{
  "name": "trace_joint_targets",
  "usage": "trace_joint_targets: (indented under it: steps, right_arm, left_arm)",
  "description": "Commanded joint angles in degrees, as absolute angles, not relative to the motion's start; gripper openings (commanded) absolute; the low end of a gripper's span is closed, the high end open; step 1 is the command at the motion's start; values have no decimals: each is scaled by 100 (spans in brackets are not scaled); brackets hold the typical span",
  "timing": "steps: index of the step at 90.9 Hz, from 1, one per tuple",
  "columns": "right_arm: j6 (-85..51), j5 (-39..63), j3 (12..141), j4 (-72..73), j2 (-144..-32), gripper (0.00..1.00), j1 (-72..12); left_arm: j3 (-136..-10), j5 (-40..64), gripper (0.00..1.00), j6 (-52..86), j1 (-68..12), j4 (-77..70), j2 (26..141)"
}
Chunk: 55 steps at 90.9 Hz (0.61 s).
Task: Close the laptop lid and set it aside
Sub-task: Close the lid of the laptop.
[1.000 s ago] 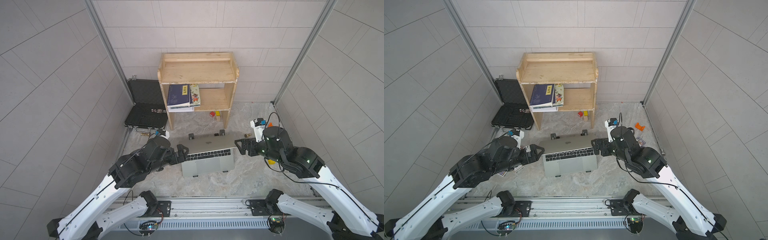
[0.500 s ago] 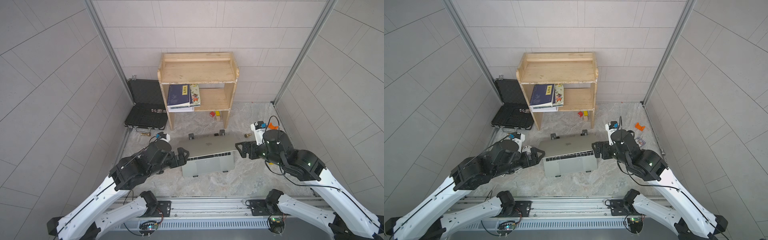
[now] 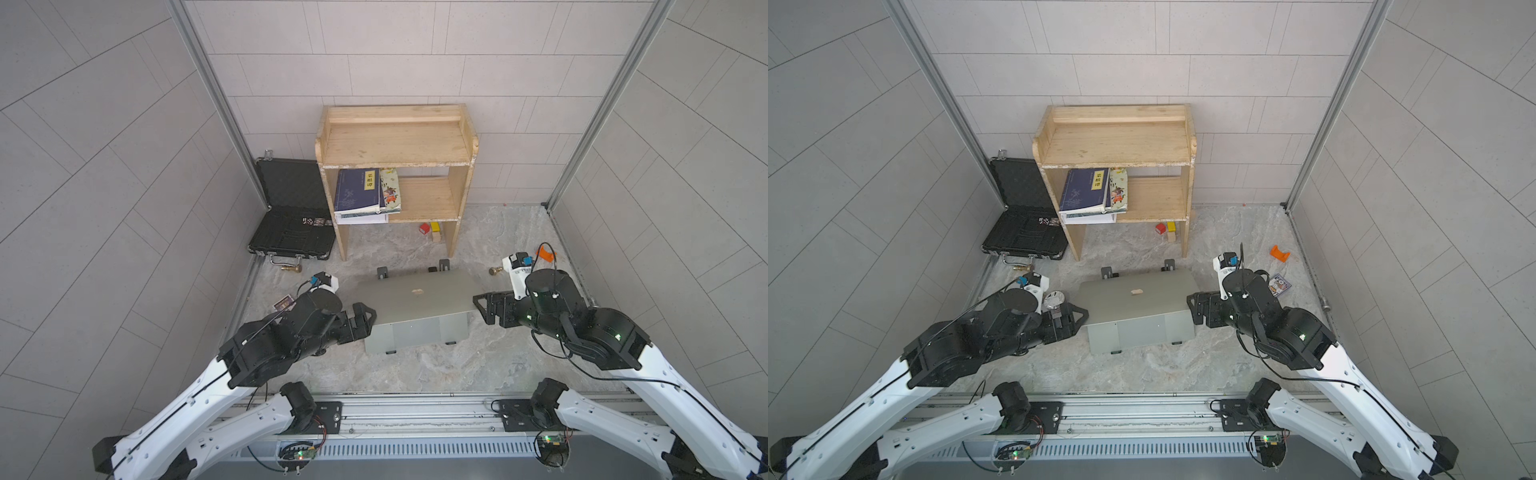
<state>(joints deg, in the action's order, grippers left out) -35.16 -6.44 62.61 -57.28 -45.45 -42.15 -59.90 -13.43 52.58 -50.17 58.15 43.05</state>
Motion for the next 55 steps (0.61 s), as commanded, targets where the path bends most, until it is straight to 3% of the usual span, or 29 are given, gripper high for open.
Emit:
trace_joint_targets:
  steps: [1,55]
  right_arm:
    - [-3583,-651,6139,-5819,-4460,93,-4262]
    - [-3789,-561,5635,-5742,-4167,93,-4341]
  left_arm:
    - [-5822,-1318,99,5253,-5082,6066,4289]
    - [-5345,-1282,99,5448,-5196,5965,4108]
